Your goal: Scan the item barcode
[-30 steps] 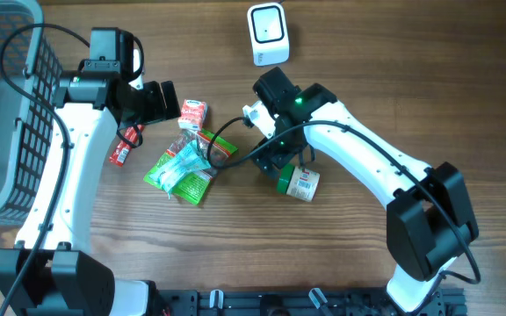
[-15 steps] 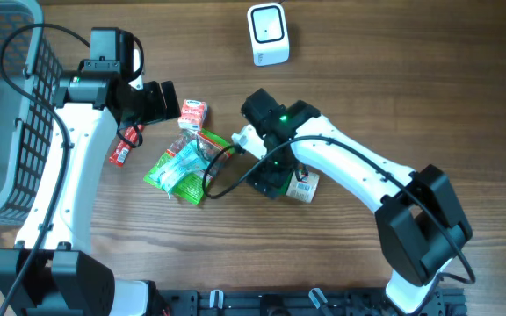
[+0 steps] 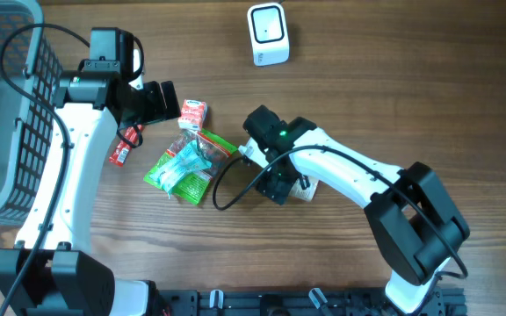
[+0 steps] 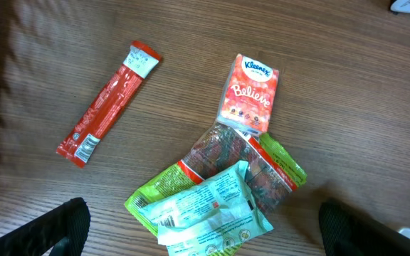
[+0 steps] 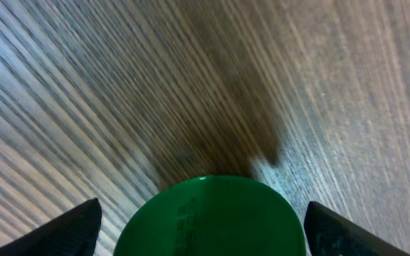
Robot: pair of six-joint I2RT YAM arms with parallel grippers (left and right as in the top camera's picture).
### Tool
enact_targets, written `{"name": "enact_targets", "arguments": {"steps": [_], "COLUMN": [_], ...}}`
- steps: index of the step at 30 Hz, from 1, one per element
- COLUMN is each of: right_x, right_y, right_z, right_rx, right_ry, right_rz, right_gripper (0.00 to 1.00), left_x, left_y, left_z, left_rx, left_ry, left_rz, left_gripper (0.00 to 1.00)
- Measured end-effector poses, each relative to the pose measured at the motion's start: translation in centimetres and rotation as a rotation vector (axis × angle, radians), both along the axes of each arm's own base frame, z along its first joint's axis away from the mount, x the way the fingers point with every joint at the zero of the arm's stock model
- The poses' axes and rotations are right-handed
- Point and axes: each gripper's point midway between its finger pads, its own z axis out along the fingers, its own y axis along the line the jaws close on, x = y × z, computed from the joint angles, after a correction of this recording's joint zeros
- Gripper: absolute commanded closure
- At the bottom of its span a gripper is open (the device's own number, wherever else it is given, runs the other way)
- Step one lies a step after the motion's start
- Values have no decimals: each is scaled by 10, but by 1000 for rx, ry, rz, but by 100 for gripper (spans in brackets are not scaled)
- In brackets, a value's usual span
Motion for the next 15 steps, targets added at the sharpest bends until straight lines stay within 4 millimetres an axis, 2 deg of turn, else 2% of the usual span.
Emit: {"name": "enact_targets", "arguments": {"steps": [4, 15], "right_x": [2, 10], "right_y": [1, 4], "right_z": [0, 0], "right_rx": [5, 14], "right_ry": [-8, -43], "right_rz": [3, -18], "right_gripper": [20, 23], "left_x": [0, 0], "left_y": [0, 0], "left_z": [0, 0], "left_rx": [0, 0], "left_ry": [0, 0], "left_rz": [0, 0], "left_gripper": [0, 0]}}
